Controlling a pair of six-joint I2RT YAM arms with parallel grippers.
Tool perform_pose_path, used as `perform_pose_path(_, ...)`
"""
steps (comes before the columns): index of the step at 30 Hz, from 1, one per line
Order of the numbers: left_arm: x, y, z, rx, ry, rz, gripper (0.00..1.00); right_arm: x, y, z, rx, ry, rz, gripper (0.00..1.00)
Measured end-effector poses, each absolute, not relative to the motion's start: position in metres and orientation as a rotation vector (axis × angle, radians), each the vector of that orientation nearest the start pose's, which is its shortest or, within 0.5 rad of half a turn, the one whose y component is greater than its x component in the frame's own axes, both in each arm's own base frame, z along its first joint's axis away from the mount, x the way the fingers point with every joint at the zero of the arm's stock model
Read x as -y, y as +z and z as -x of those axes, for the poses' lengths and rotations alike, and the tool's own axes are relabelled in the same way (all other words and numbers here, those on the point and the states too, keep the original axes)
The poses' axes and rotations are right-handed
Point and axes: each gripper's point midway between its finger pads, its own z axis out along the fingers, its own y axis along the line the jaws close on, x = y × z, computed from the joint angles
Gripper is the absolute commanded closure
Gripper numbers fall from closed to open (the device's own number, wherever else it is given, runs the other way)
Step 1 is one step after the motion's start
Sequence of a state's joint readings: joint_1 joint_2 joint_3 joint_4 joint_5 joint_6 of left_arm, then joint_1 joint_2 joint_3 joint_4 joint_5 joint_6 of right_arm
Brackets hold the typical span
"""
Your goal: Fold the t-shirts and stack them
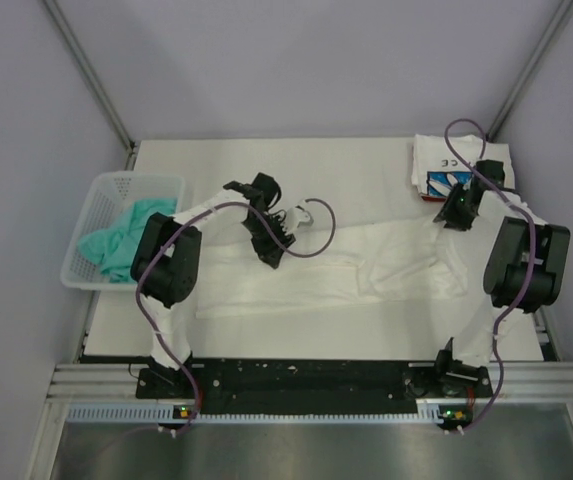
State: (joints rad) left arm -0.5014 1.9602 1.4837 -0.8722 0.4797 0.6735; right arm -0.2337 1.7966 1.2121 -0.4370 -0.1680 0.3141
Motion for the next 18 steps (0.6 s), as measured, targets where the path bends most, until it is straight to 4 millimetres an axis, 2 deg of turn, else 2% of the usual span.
perform_pose_path(2, 0.212, 0.036, -0.304, -2.400, -0.625, -1.581, 0.58, 0.053, 0.051, -0.411, -2.518, 0.250, -0.639, 0.69)
perform_pose_path(3, 0.202, 0.028, -0.300, -2.442, -0.610, -1.566, 0.58, 0.053, 0.048, -0.412, -2.523, 0.252, -0.639, 0.75)
perform_pose_path(6, 0.187, 0.026, -0.301, -2.453, -0.561, -1.523, 0.59, 0.052, 0.039, -0.414, -2.542, 0.266, -0.639, 0.96)
perform_pose_path(7, 0.183, 0.026, -0.301, -2.458, -0.542, -1.515, 0.59, 0.052, 0.037, -0.415, -2.546, 0.271, -0.635, 1.00)
perform_pose_path(12, 0.176, 0.022, -0.303, -2.471, -0.519, -1.466, 0.59, 0.051, 0.036, -0.427, -2.543, 0.294, -0.626, 1.00)
perform_pose_path(18, 0.175, 0.022, -0.305, -2.479, -0.526, -1.442, 0.60, 0.059, 0.057, -0.446, -2.482, 0.266, -0.608, 1.00)
